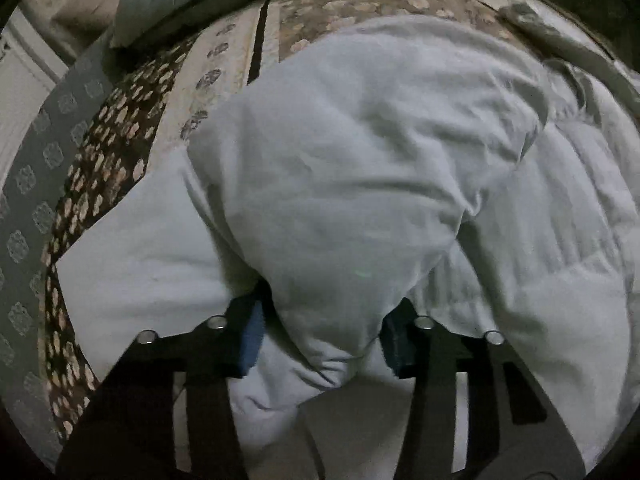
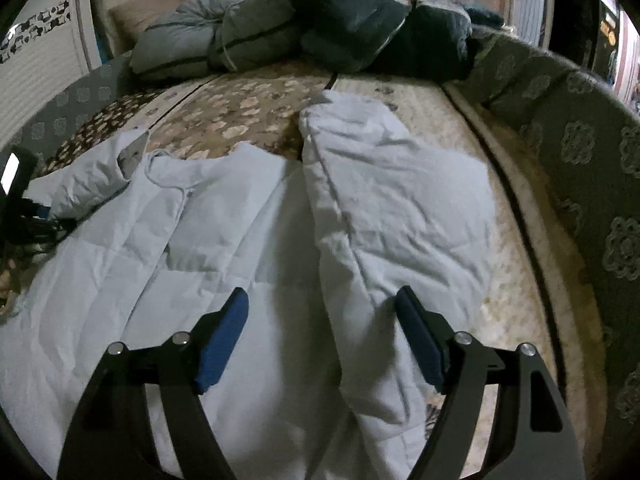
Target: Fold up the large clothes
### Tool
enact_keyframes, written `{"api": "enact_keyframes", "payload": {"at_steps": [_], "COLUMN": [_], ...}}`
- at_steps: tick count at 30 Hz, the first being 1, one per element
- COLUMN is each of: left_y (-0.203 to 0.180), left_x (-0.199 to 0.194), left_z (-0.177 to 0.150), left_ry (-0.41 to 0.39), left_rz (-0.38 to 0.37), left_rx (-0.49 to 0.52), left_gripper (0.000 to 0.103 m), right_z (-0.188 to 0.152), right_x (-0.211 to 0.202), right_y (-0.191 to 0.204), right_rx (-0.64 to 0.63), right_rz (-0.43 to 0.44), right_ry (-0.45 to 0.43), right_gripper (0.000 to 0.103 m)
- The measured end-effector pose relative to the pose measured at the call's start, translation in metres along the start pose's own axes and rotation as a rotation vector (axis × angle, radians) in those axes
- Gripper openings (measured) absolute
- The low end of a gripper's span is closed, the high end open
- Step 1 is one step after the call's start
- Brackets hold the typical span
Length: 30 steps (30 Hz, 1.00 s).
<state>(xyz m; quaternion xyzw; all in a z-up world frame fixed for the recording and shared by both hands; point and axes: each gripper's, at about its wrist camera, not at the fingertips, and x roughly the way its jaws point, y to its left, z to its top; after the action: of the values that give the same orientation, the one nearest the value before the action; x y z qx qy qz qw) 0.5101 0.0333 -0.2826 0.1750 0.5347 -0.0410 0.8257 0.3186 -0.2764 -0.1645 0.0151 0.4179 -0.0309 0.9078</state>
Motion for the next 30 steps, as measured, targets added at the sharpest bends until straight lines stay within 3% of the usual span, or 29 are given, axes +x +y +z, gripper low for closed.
{"api": "enact_keyframes", "payload": {"at_steps": [3,6,9,11,15,16,18,19,21,24,25,26,27,28,29,30], "left_y": [0.003,-0.017,-0.048,-0.062,-0.067,-0.069,-0.071,-0.086,-0.087,-0.089,-0.082,-0.08,-0.081,-0.075,-0.071,-0.065], "left_x": [-0.014,-0.034,-0.047,-0.059,-0.105,-0.119,-0.123,-0.107,-0.089,-0.074,-0.076,-0.079,-0.085,-0.095,-0.103,-0.11], "left_z": [-0.007,-0.013,-0.029,-0.031,-0.042,-0.044,-0.046,-0.03,-0.037,-0.035,-0.038,-0.04,-0.041,-0.045,-0.047,-0.046], "left_ry": [0.001,-0.015,-0.024,-0.037,-0.108,-0.144,-0.137,-0.115,-0.052,-0.014,-0.015,-0.025,-0.043,-0.081,-0.126,-0.158], "left_rz": [-0.064,-0.207,-0.237,-0.275,-0.407,-0.416,-0.422,-0.402,-0.305,-0.239,-0.222,-0.208,-0.197,-0.154,-0.101,-0.074], "left_rx": [-0.032,-0.044,0.002,0.015,-0.007,0.008,0.013,0.013,0.027,0.026,0.021,0.017,0.012,0.002,-0.003,-0.002], "left_gripper": [0.032,0.029,0.026,0.016,0.006,0.0,0.0,0.0,0.0,0.008,0.019,0.04,0.054,0.079,0.09,0.091], "right_z": [0.001,0.002,0.001,-0.001,-0.002,-0.001,0.0,0.001,0.004,0.01,0.013,0.017,0.019,0.022,0.026,0.03], "right_x": [-0.01,-0.019,-0.026,-0.029,-0.045,-0.049,-0.052,-0.052,-0.051,-0.048,-0.049,-0.049,-0.048,-0.046,-0.045,-0.044], "right_y": [-0.007,-0.011,-0.015,-0.018,-0.022,-0.024,-0.027,-0.028,-0.027,-0.019,-0.014,-0.006,0.001,0.008,0.015,0.022], "right_rx": [0.045,0.037,0.032,0.042,0.035,0.038,0.049,0.056,0.074,0.091,0.082,0.059,0.032,0.003,-0.023,-0.046], "right_rz": [0.025,0.007,-0.021,-0.017,-0.027,-0.025,-0.017,-0.014,0.001,0.035,0.05,0.045,0.038,0.032,0.024,0.02], "right_ry": [-0.008,-0.027,-0.033,-0.026,-0.041,-0.048,-0.043,-0.038,-0.016,0.041,0.038,0.042,0.048,0.052,0.051,0.047], "right_gripper": [0.077,0.076,0.076,0.076,0.076,0.076,0.076,0.076,0.076,0.077,0.077,0.077,0.077,0.077,0.077,0.077]}}
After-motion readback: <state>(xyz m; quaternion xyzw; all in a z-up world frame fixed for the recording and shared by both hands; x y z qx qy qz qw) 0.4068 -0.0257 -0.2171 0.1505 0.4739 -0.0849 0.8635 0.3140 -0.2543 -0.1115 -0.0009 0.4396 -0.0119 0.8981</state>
